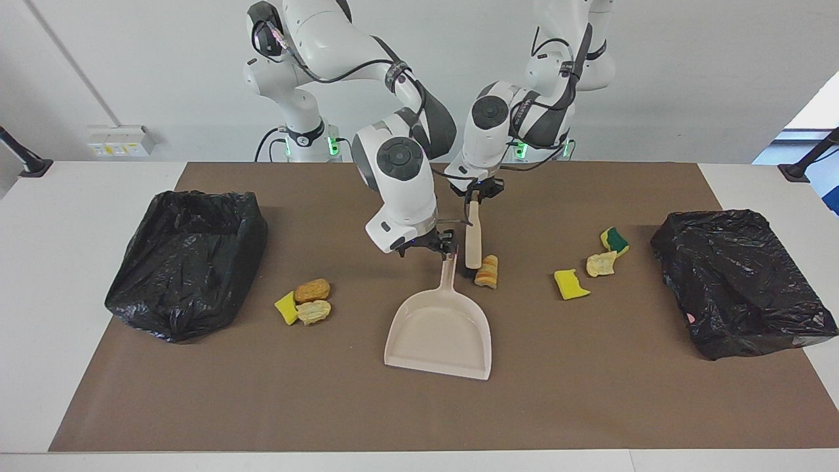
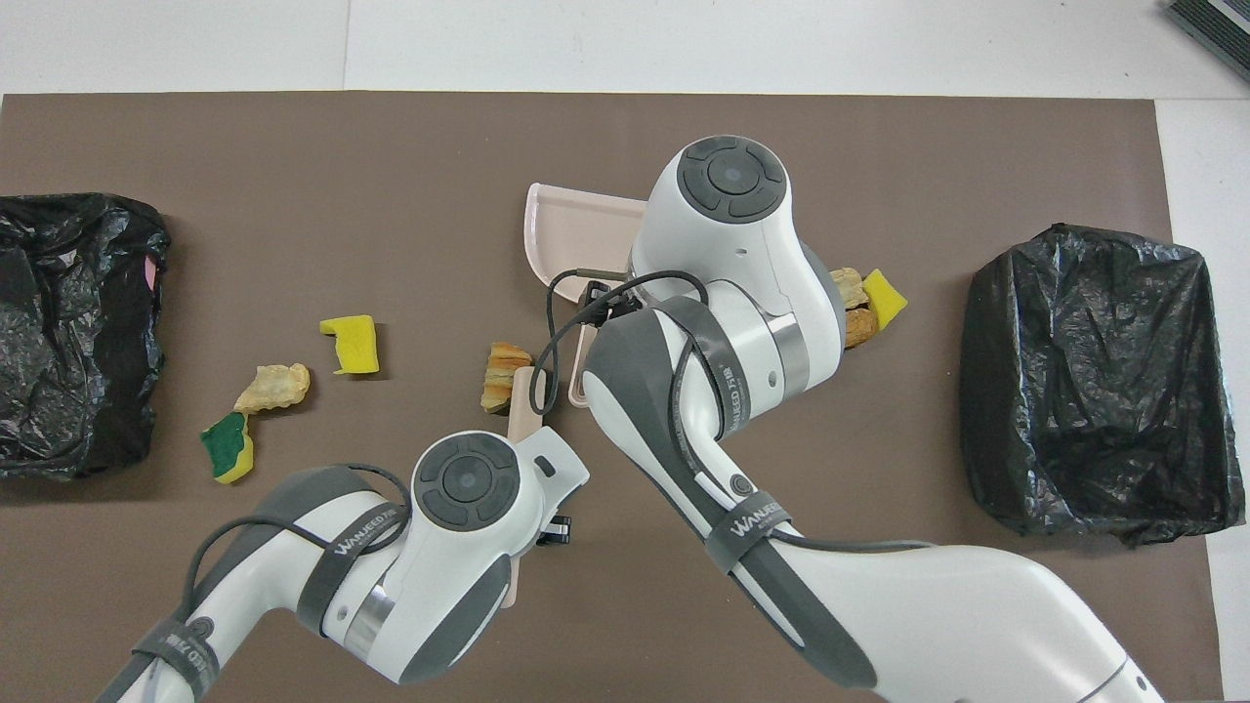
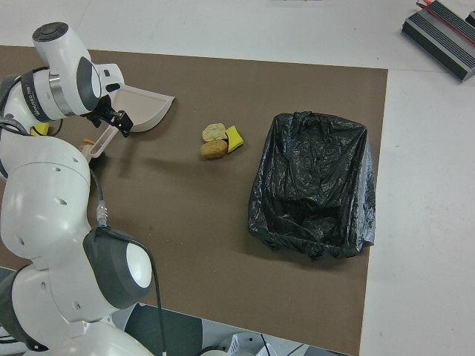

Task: Sweep and dump trash in bin

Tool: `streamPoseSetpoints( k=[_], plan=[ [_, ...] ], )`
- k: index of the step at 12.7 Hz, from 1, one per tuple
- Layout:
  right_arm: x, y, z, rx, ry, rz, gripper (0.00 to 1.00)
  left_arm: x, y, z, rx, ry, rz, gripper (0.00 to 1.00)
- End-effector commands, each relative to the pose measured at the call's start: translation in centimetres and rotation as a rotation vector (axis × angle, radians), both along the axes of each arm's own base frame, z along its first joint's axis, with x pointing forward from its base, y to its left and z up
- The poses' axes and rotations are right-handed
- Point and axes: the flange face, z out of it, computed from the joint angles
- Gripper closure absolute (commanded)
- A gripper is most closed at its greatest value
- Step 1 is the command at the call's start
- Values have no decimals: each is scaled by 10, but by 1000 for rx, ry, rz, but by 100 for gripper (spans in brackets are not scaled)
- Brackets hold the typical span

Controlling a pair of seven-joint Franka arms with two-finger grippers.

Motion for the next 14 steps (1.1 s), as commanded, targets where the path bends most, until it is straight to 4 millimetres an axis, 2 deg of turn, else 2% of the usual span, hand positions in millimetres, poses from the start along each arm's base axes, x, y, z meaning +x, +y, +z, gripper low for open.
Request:
streamPoseSetpoints(
  k=[1,2,5,7,8,9,10,12,14],
  plan=[
    [9,7,-7,2,-28,-41,0,12,42,17,60,20,87,100],
    [10,9,-8,17,-34,-45,0,20,61,24,81,23,119,100],
    [8,29,-29,57,-39,-52,0,17,81,42,136,23,176,100],
    [7,36,-33,60,-70,-45,0,17,99,70,160,-28,275,100],
    [-3,51,-38,58,-75,-20,0,16,110,75,175,-23,323,100],
    [-13,57,-49,44,-55,-3,0,18,122,76,197,-15,341,100],
    [-18,53,-56,27,-44,0,0,21,138,76,240,-25,345,100],
    [-20,54,-58,25,-52,0,0,33,173,75,266,-34,391,100],
    [-22,50,-59,17,-37,-1,0,43,217,73,304,-49,443,100]
  ],
)
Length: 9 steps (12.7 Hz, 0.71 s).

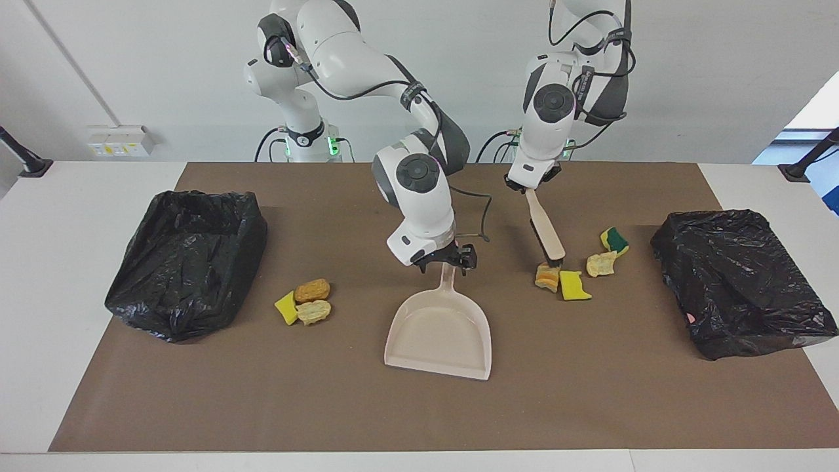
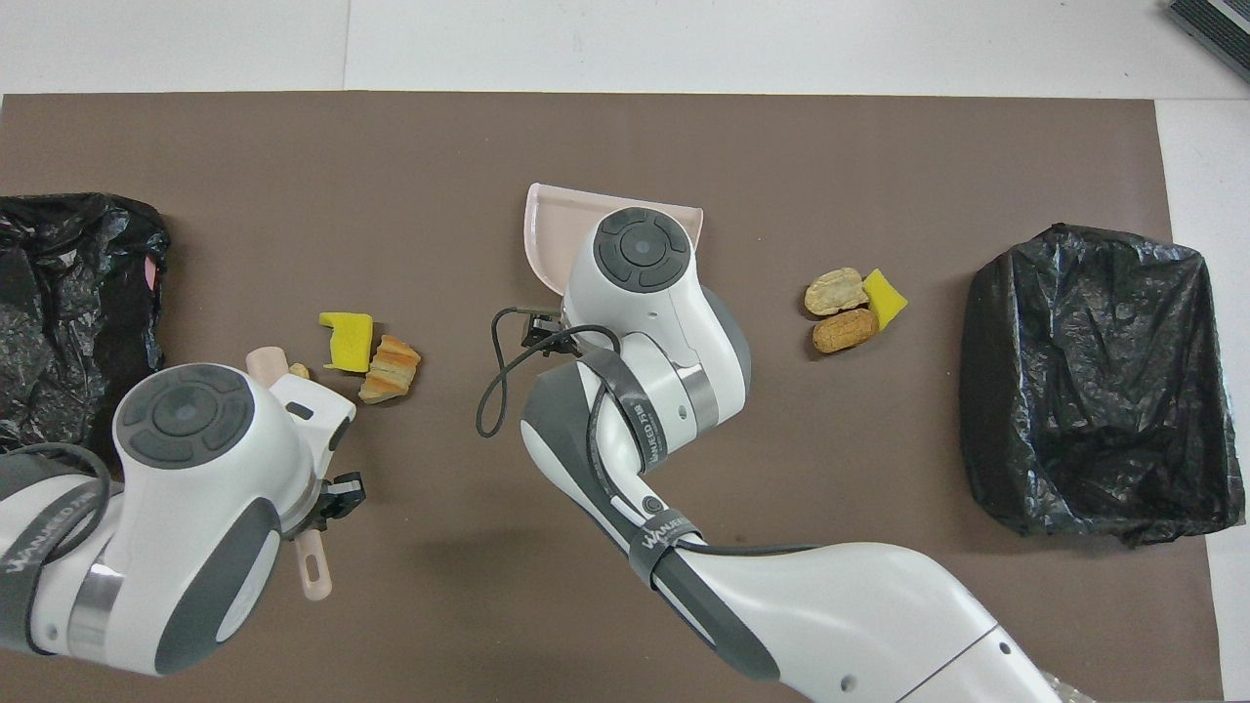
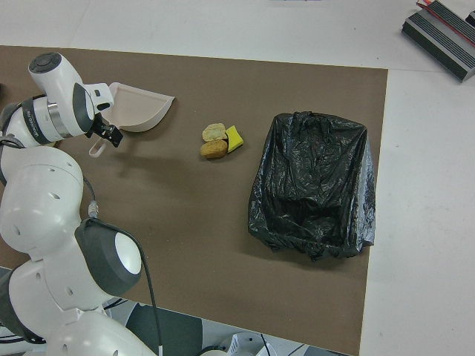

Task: Sweep and dump trash in bin

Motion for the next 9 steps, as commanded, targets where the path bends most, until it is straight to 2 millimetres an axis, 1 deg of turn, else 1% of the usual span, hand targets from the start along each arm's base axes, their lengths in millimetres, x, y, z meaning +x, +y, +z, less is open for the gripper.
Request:
streamPoseSetpoints(
  k=[1,3,4,6,7,8,9],
  plan=[
    [-4,-7,2,-12,1,-22,0,6,52,-1,45,-21,78,100],
    [-2,-6,3,-13,-12,-21,0,5,80,-8,31,-7,124,100],
    [-2,-6,4,-12,-17,-21,4,6,91,-7,26,-9,130,100],
    [-3,-5,5,-10,-18,-18,40,9,117,-6,22,-7,104,100],
    [-3,-5,4,-13,-10,-21,60,9,124,-5,14,-5,107,100],
    [-4,-5,4,-14,-7,-34,83,9,127,-6,12,-4,111,100],
    [-3,-4,9,-10,-8,-49,100,9,135,-7,2,4,109,100]
  ],
)
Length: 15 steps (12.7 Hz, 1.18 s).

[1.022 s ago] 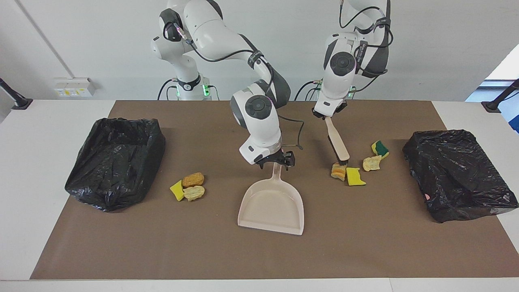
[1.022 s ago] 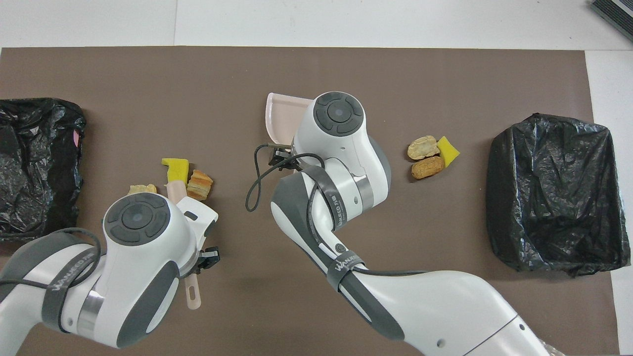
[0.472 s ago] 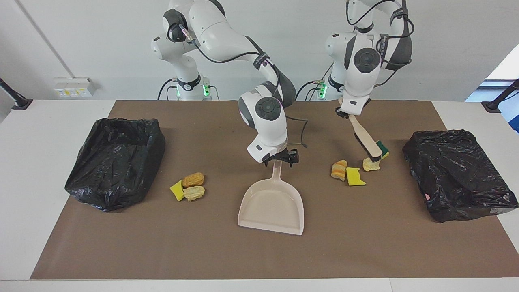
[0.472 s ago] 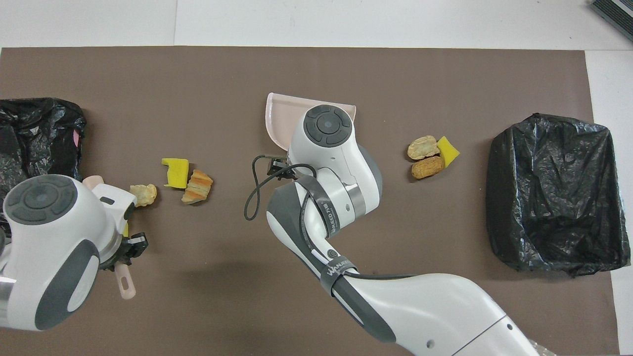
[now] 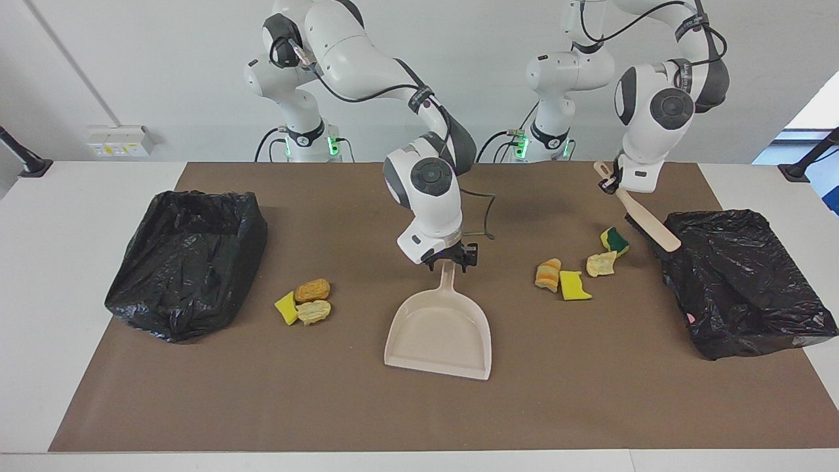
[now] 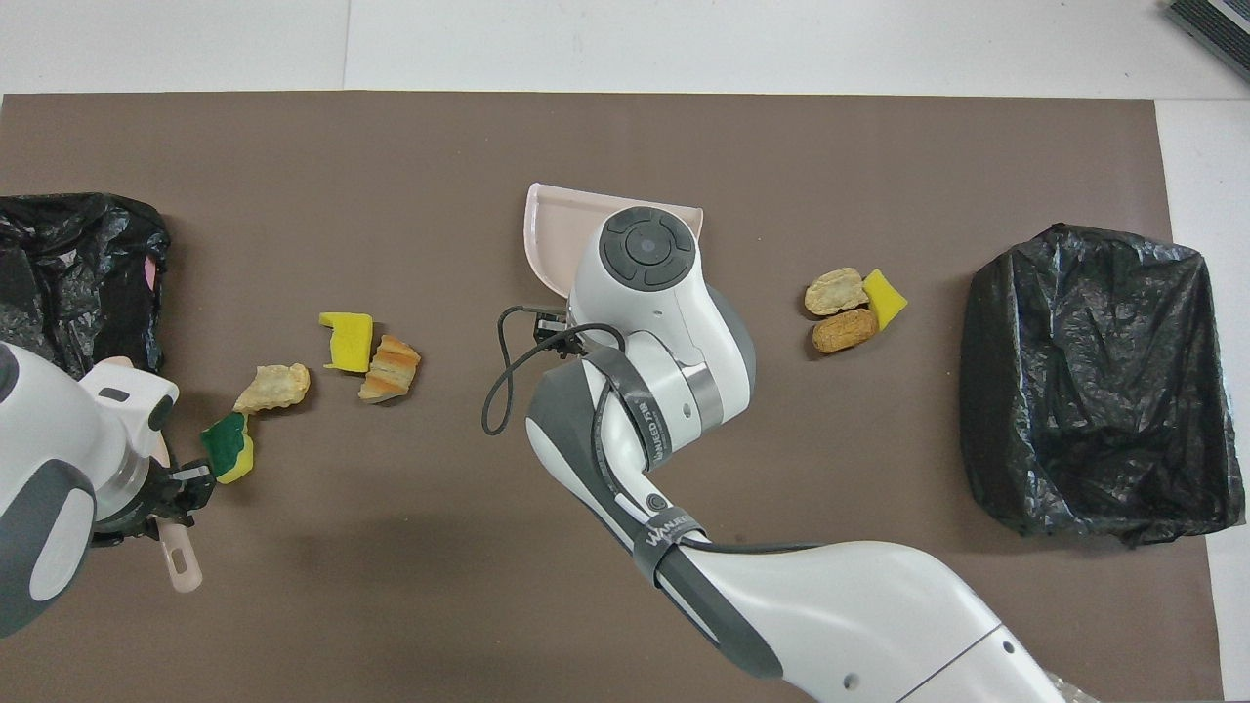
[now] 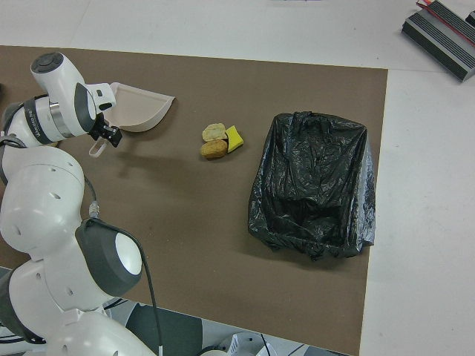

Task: Sweep and dump trash in bin

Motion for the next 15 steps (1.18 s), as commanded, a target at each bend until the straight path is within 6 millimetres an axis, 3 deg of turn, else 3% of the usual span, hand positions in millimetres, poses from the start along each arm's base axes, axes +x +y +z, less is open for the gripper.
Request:
streamPoseSetpoints(
  k=[1,4,7,12,15],
  plan=[
    [-4,0,9,-3,0,-60,100,-5,16,-4,-6,-1,-38,100],
    [4,-14,8,3,6,-48,100,-6,31,-25,-13,-3,-42,100],
    [3,-16,27,28,-50,172,100,-8,25,-29,-16,8,-61,100],
    [-5,-56,59,-38,-6,401,100,-5,11,-52,-24,52,-111,100],
    [-24,-86,45,-93,62,657,100,-8,-5,-60,-49,94,-214,100]
  ],
)
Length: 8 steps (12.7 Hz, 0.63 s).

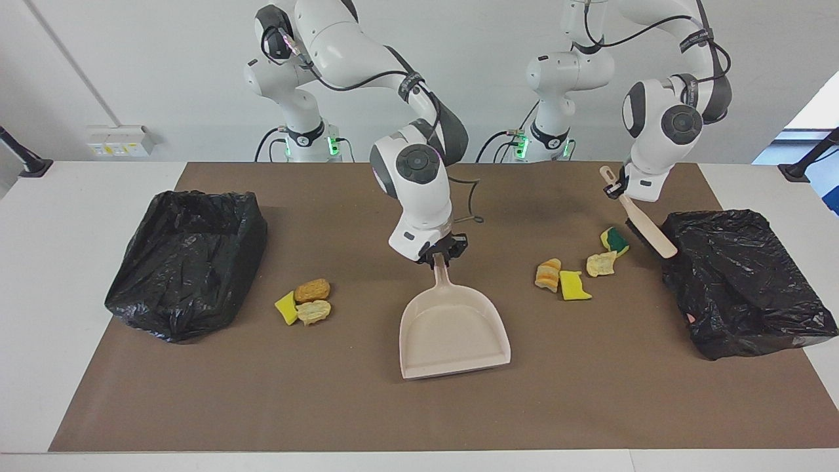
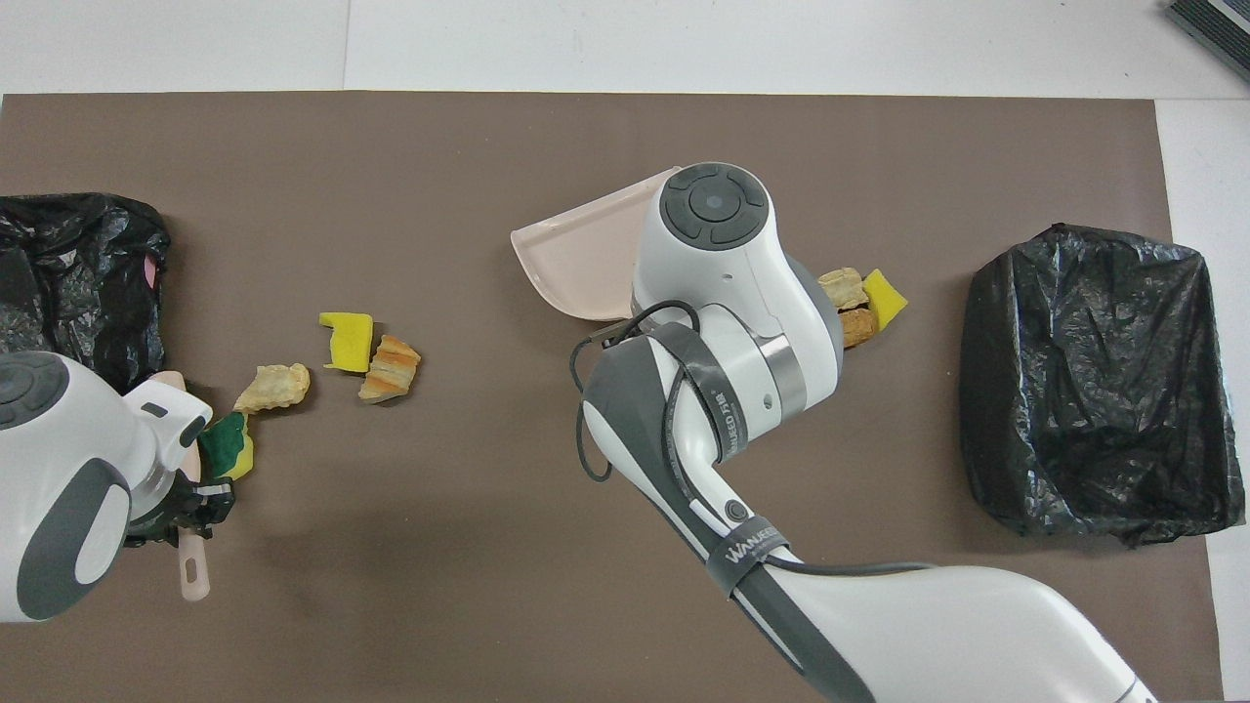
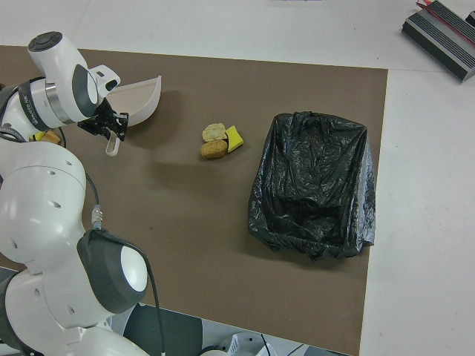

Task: Sweep and dump trash in bin
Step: 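Sweep the sponges and bread toward the dustpan with the left gripper's brush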

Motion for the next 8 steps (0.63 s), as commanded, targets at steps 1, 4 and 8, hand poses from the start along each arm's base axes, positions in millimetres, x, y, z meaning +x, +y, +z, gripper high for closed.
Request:
streamPoseSetpoints(
  k=[1,4,8],
  plan=[
    [-25,-23,-9,-49,27,179,100,-3,-25,-6,-7,-2,-95,100],
    [-41,-27,-12,-102,36,302,100,3,-68,-12,-37,-32,-208,100],
    [-68,-20,-13,-173,57,498,100,10,-109,-15,-205,-84,-232,100]
  ],
)
